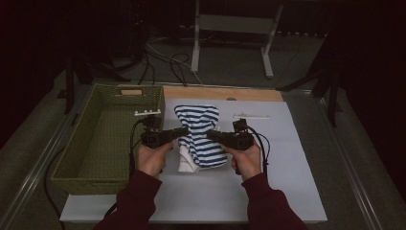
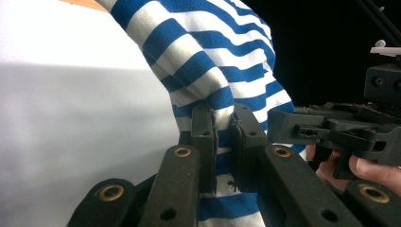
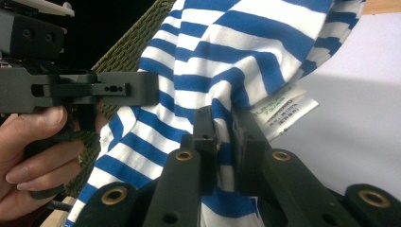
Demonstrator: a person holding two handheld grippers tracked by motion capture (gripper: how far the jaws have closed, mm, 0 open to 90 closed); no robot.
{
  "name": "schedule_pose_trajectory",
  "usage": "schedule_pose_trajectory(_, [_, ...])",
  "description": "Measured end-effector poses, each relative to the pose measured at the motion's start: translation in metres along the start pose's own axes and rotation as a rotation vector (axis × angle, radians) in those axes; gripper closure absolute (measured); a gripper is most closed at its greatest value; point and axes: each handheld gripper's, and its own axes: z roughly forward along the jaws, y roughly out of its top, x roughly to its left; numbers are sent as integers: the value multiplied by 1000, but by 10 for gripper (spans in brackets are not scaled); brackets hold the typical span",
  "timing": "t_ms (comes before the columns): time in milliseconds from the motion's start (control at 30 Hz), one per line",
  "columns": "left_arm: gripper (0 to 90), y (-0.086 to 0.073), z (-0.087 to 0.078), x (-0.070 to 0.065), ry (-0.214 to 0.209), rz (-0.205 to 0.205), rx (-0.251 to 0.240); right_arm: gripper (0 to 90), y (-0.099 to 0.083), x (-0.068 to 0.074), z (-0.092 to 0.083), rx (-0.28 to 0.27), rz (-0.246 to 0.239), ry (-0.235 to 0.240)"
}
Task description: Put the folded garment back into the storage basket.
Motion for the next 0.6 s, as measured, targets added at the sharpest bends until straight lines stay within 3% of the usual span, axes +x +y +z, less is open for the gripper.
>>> schedule_pose_trajectory(600, [820,4,-9,5,4,-7,-13,822,4,8,9,2,-7,11])
